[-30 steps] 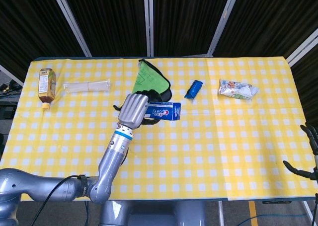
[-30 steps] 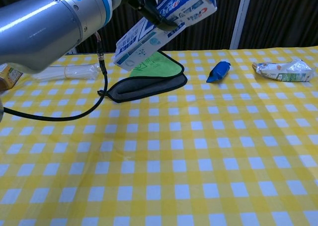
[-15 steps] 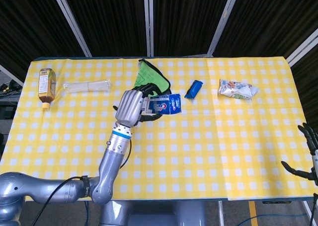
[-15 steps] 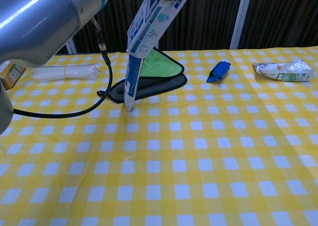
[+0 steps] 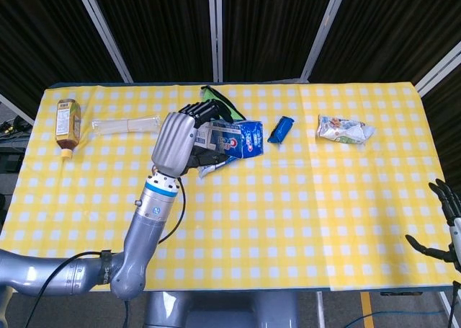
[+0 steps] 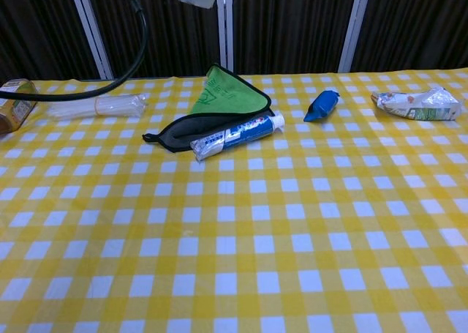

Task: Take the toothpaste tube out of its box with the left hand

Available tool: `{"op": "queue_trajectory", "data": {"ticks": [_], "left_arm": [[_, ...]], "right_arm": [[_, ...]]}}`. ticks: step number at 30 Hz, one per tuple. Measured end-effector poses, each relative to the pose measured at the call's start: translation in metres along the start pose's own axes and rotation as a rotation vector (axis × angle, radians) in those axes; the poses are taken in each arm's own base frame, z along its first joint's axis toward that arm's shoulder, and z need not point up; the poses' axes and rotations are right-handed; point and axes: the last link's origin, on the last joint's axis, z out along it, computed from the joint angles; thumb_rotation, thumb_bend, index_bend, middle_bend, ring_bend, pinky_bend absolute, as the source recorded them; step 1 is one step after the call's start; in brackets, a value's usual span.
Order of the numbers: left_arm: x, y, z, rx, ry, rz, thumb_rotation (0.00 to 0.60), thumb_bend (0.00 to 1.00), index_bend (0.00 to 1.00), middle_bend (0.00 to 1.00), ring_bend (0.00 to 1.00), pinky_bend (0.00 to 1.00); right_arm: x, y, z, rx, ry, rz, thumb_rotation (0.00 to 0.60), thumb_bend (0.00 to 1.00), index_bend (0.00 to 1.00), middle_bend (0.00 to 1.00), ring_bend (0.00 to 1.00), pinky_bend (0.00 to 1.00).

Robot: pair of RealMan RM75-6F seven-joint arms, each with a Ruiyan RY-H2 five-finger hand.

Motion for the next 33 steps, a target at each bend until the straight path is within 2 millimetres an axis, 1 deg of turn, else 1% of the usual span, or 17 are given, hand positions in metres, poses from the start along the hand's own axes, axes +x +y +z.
{"op": "queue_trajectory", "data": {"ticks": [1, 4, 7, 10, 12, 15, 16, 18, 20, 22, 23, 25, 28, 33], "left_arm": [[0.004, -0.001, 0.000, 0.000, 0.004, 0.009, 0.600, 0.45, 0.55, 0.36, 0.39, 0.42], [0.007, -0.008, -0.004, 0.019, -0.024, 0.060, 0.600, 0.45, 0.54, 0.35, 0.38, 0.41], [0.005, -0.022, -0.013, 0.060, -0.100, 0.121, 0.600, 0.45, 0.53, 0.34, 0.37, 0.41], [-0.002, -0.040, -0.027, 0.105, -0.188, 0.179, 0.600, 0.45, 0.52, 0.33, 0.36, 0.40], [-0.007, -0.051, -0.037, 0.132, -0.243, 0.216, 0.600, 0.45, 0.51, 0.30, 0.34, 0.38], [-0.017, -0.070, -0.056, 0.176, -0.339, 0.279, 0.600, 0.45, 0.47, 0.24, 0.29, 0.33], [-0.021, -0.079, -0.064, 0.195, -0.377, 0.303, 0.600, 0.45, 0.44, 0.21, 0.26, 0.29], [-0.027, -0.092, -0.077, 0.221, -0.427, 0.338, 0.600, 0.40, 0.36, 0.13, 0.19, 0.22], [-0.032, -0.105, -0.090, 0.242, -0.472, 0.384, 0.600, 0.32, 0.22, 0.03, 0.07, 0.13], [-0.035, -0.116, -0.103, 0.257, -0.514, 0.434, 0.600, 0.27, 0.12, 0.00, 0.01, 0.06], [-0.036, -0.120, -0.109, 0.263, -0.534, 0.454, 0.600, 0.24, 0.09, 0.00, 0.00, 0.03], [-0.035, -0.128, -0.120, 0.281, -0.581, 0.492, 0.600, 0.24, 0.06, 0.00, 0.00, 0.00], [-0.029, -0.137, -0.132, 0.314, -0.608, 0.506, 0.600, 0.24, 0.05, 0.00, 0.00, 0.00], [-0.015, -0.143, -0.147, 0.331, -0.568, 0.497, 0.600, 0.24, 0.05, 0.00, 0.00, 0.00]], "right_arm": [[0.000, 0.000, 0.000, 0.001, -0.001, -0.001, 0.600, 0.08, 0.00, 0.00, 0.00, 0.00], [-0.002, -0.001, -0.001, 0.003, -0.007, -0.006, 0.600, 0.08, 0.00, 0.00, 0.00, 0.00], [-0.003, -0.003, -0.001, 0.005, -0.011, -0.010, 0.600, 0.08, 0.00, 0.00, 0.00, 0.00], [-0.004, -0.003, -0.002, 0.006, -0.012, -0.012, 0.600, 0.08, 0.00, 0.00, 0.00, 0.00], [-0.004, -0.004, -0.002, 0.006, -0.013, -0.014, 0.600, 0.08, 0.00, 0.00, 0.00, 0.00], [-0.005, -0.004, -0.001, 0.006, -0.016, -0.018, 0.600, 0.08, 0.00, 0.00, 0.00, 0.00], [-0.006, -0.004, -0.002, 0.007, -0.018, -0.021, 0.600, 0.08, 0.00, 0.00, 0.00, 0.00], [-0.006, -0.005, -0.002, 0.008, -0.020, -0.025, 0.600, 0.08, 0.00, 0.00, 0.00, 0.00], [-0.007, -0.005, -0.002, 0.009, -0.020, -0.028, 0.600, 0.08, 0.00, 0.00, 0.00, 0.00], [-0.007, -0.006, -0.003, 0.010, -0.017, -0.030, 0.600, 0.08, 0.00, 0.00, 0.00, 0.00], [-0.007, -0.006, -0.003, 0.010, -0.016, -0.031, 0.600, 0.08, 0.00, 0.00, 0.00, 0.00], [-0.007, -0.007, -0.003, 0.011, -0.015, -0.034, 0.600, 0.08, 0.00, 0.00, 0.00, 0.00], [-0.007, -0.007, -0.003, 0.010, -0.016, -0.041, 0.600, 0.08, 0.00, 0.00, 0.00, 0.00], [-0.010, -0.008, -0.004, 0.009, -0.023, -0.057, 0.600, 0.08, 0.00, 0.00, 0.00, 0.00]]}}
